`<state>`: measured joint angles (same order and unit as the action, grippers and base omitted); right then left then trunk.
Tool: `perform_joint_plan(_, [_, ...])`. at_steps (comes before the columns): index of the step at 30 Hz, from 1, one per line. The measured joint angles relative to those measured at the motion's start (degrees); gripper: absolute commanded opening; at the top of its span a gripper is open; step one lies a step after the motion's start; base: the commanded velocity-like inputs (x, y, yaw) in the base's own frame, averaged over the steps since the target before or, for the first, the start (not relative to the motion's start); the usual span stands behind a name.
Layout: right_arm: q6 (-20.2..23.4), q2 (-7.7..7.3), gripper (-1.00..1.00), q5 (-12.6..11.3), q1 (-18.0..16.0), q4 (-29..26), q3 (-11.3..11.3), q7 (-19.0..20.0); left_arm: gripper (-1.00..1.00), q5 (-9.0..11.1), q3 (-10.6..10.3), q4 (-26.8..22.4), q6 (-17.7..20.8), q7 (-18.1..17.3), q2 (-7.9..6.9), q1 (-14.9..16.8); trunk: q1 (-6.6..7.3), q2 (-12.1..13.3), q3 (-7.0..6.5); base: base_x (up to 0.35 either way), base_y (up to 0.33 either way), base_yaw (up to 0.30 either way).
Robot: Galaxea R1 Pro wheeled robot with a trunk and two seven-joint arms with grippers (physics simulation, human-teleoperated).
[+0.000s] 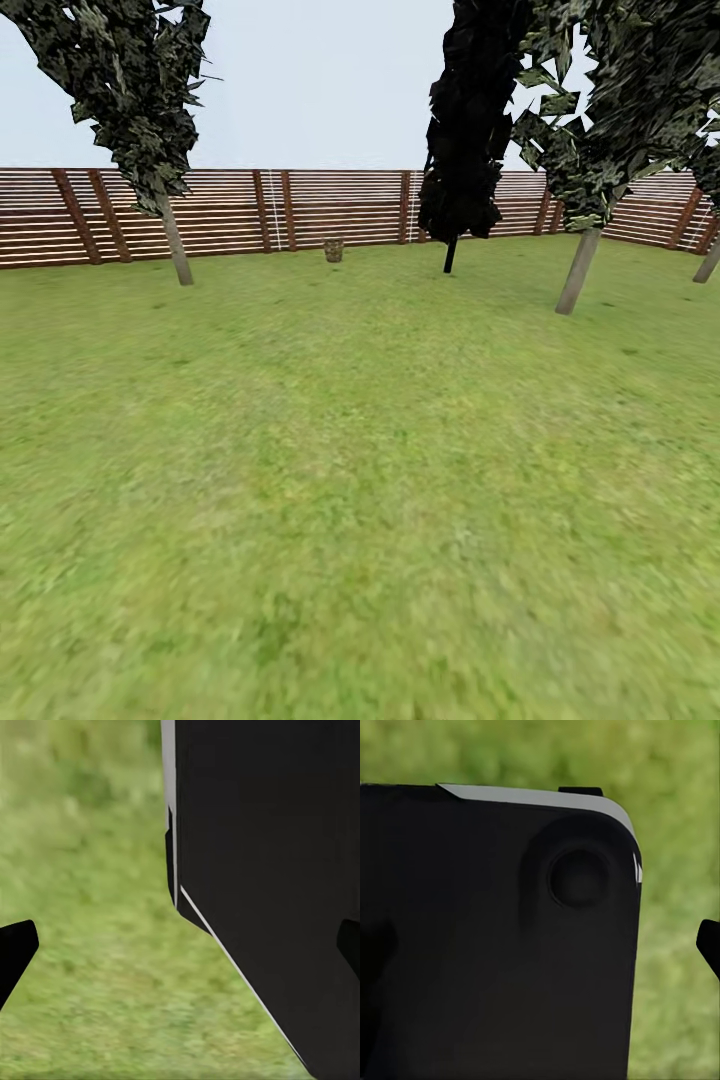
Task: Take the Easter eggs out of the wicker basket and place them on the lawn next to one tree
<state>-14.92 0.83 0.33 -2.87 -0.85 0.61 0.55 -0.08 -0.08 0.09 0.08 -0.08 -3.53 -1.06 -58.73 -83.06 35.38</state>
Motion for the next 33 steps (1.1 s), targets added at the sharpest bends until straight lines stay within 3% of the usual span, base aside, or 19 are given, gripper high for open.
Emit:
perform_joint_plan(10, [0.0,0.00,1.00,-0.3,0.0,-0.2,-0.4,-0.3,1.00,0.1,0.0,0.0,0.0,0.0,0.01,0.0,0.00,0.0,0.00,0.000,0.000,0.027])
perform_joint_plan(19, [-0.3,0.37,1.00,0.0,0.0,-0.2,-0.2,-0.6,1.00,0.4,0.0,-0.7,-0.1,-0.2,2.42,0.0,0.00,0.0,0.00,0.000,0.000,0.273])
perform_joint_plan(26, [-0.2,0.07,1.00,0.0,0.0,-0.2,-0.1,-0.5,1.00,0.5,0.1,-3.8,0.0,-0.5,3.06,0.1,0.00,0.0,0.00,0.004,0.000,0.160])
perform_joint_plan(33, [-0.2,0.04,1.00,0.1,0.0,-0.2,-0.1,-0.5,1.00,0.5,0.1,-4.1,0.0,-0.7,2.93,0.0,0.03,0.0,0.00,0.265,0.000,0.008])
